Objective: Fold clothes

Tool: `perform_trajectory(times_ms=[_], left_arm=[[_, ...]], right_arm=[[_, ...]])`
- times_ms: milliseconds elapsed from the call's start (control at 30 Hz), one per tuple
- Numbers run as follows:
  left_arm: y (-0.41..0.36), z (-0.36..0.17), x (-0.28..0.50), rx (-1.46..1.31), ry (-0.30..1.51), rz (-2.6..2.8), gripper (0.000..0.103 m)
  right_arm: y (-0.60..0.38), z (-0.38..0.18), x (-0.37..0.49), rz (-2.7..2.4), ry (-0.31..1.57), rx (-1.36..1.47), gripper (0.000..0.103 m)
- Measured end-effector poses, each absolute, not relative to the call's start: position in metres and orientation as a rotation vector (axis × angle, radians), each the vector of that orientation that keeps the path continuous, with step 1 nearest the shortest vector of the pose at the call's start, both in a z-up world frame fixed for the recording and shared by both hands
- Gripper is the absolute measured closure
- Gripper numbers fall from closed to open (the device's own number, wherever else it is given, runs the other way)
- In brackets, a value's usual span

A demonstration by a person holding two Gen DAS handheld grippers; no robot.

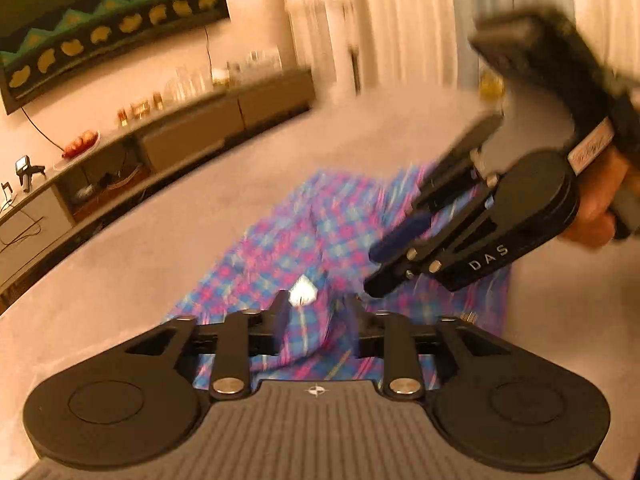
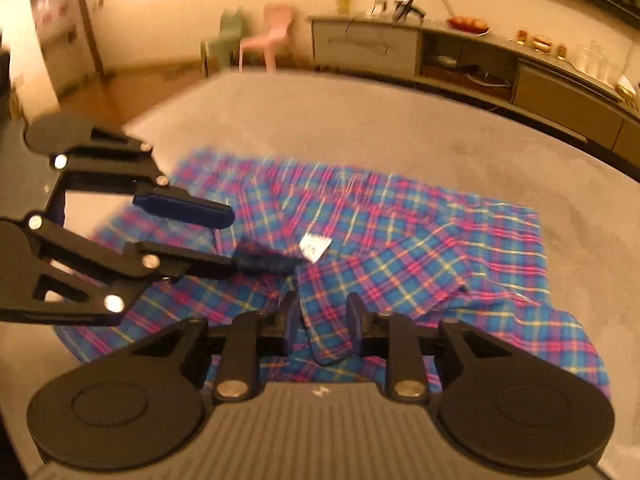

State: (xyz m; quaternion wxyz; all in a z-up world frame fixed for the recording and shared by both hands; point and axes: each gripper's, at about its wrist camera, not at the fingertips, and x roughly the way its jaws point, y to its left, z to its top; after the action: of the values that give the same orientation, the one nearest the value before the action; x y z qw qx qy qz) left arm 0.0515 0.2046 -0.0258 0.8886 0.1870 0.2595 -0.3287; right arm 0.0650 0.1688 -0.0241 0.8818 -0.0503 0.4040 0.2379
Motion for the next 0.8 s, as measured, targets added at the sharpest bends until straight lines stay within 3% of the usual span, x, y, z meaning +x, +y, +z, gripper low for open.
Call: perform_trajectory(times_ms=[167, 667, 733, 800], left_arm=[[0.172, -0.046, 0.049, 0.473, 0.577, -0.726, 0.057], [0.151, -0.063, 0.049, 0.609, 0.56, -0.675, 0.058], [0.151, -0.065, 0.05, 0.612, 0.562, -0.676, 0.07], [0.148, -0.067, 0.048, 0.635, 0.561, -0.679, 0.09]], right_arm=[[0.148, -0.015, 0.066, 0.453, 0.809, -0.018, 0.076], [0.184, -0.036, 0.075, 0.552, 0.839, -0.19, 0.076], [0.192, -0.038, 0.071, 0.563, 0.838, -0.241, 0.08], [0.192, -0.038, 0.074, 0.563, 0.855, -0.215, 0.1]])
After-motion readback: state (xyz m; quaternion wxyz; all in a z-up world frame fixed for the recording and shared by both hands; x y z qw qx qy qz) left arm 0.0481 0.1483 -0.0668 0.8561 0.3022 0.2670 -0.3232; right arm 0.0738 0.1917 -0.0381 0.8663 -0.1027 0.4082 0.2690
